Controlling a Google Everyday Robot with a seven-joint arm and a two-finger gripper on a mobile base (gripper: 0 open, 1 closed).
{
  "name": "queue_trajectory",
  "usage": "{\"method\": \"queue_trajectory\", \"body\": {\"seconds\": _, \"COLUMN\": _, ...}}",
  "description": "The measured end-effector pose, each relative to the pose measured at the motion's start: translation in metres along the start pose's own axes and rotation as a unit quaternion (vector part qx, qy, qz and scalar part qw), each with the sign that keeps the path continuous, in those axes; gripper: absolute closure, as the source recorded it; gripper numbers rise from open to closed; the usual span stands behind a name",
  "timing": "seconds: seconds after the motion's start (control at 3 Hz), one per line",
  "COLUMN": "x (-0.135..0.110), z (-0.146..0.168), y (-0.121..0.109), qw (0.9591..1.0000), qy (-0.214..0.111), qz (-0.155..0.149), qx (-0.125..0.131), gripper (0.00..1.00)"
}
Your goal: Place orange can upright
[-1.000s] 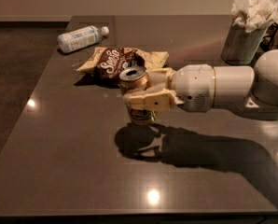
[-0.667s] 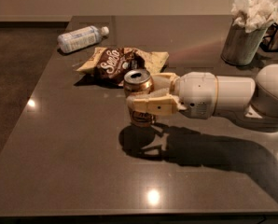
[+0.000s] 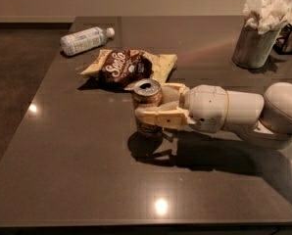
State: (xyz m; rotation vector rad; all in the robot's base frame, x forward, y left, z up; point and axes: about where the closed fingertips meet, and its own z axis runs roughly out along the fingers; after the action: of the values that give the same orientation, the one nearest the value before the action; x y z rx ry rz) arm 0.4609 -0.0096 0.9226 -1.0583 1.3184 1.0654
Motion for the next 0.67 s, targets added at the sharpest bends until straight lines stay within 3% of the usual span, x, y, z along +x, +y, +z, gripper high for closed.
{"method": "queue_trajectory", "body": {"seconds": 0.67, "x": 0.01, "z": -0.0019, "y": -0.0011, "qw": 0.9997, "qy": -0.025, "qz": 0.004, "qx": 0.003, "gripper": 0.13}}
